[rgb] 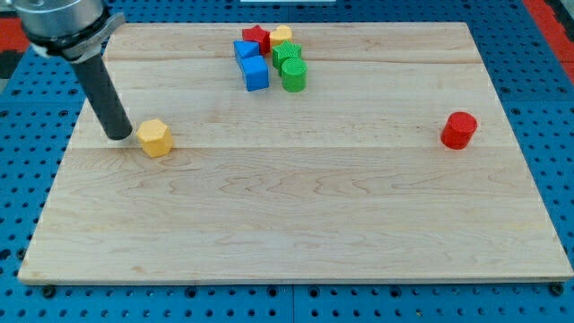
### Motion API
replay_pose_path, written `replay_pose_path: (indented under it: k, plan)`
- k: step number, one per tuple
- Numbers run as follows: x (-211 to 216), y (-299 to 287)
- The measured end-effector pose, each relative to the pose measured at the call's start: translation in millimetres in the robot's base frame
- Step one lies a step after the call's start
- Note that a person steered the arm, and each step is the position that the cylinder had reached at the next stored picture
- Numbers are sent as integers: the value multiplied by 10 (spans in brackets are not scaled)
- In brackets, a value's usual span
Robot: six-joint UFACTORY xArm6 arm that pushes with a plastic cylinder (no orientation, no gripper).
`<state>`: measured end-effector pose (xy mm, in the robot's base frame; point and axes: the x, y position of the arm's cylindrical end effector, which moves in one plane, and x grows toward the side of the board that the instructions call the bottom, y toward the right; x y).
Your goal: Push the yellow hexagon to the left of the red circle
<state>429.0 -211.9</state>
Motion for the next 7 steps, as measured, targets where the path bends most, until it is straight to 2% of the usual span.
replay_pose_path:
  k: [1, 2, 3, 4, 6, 7]
  plan:
    - [-96, 1145]
    - [-66, 1531]
    - [-33, 987]
    - [360, 1222]
    - [-282, 3221]
    - [-196, 3249]
